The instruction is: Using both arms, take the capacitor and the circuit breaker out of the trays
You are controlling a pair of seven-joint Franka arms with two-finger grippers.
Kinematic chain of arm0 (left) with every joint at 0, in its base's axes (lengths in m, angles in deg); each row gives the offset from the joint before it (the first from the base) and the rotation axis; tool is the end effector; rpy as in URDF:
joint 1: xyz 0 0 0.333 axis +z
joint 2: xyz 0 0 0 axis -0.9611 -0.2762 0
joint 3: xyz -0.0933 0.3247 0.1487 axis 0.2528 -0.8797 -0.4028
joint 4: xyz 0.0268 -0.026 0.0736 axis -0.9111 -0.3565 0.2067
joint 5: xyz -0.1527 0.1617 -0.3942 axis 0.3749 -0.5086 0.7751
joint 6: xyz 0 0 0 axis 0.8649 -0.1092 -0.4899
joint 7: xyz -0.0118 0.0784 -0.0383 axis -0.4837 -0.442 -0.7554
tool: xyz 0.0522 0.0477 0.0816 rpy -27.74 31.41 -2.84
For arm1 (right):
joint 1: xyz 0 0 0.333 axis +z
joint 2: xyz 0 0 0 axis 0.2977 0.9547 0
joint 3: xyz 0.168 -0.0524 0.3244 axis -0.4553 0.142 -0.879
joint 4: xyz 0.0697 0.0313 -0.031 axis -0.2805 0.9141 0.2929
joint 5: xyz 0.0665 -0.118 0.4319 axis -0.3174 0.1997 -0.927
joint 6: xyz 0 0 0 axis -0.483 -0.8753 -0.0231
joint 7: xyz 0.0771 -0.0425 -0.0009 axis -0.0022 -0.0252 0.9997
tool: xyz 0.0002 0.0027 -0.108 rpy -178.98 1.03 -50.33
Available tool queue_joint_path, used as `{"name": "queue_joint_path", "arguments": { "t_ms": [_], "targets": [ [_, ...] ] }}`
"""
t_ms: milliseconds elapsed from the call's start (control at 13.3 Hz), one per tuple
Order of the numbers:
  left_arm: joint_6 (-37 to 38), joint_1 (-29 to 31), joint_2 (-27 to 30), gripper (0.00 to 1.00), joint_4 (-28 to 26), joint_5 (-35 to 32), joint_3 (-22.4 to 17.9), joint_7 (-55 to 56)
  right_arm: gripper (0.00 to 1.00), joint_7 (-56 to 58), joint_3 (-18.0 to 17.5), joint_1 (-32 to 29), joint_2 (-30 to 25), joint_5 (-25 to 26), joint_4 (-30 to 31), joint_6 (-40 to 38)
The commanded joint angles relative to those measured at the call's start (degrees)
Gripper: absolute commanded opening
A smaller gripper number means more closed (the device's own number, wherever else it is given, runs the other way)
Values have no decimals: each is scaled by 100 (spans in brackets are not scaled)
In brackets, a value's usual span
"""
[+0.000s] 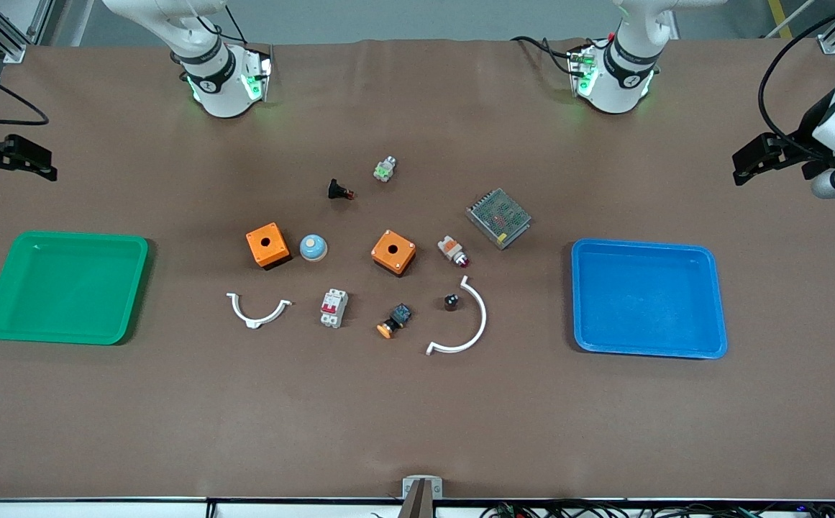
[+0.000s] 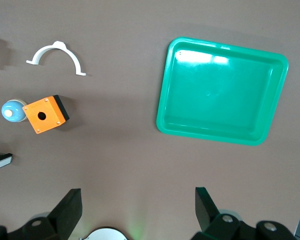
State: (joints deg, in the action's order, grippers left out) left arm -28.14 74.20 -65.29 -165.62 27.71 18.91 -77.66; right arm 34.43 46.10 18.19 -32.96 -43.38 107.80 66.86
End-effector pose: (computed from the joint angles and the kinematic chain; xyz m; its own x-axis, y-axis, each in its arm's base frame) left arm 0.5990 -0.0515 0.6901 0.9982 0.0478 -0.0354 0.0450 -0.9960 -0.0778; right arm 0.5735 -0.0857 0.6392 0.9881 0.0980 -0.1184 0.1034 -0.9938 0.0406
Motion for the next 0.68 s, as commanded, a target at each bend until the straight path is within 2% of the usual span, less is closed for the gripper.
{"name": "queue_joint_path", "arguments": {
  "t_ms": [0, 226, 603],
  "targets": [
    [67, 38, -17, 100, 120, -107, 38, -57, 100, 73, -91, -78, -142, 126, 131, 121],
    [67, 74, -25, 100, 129, 94, 29, -66, 100, 73, -109, -78, -124, 459, 43, 130],
    [32, 47, -17, 100, 129, 394, 29, -57, 100, 64, -109, -52, -106, 469, 25, 139]
  ]
}}
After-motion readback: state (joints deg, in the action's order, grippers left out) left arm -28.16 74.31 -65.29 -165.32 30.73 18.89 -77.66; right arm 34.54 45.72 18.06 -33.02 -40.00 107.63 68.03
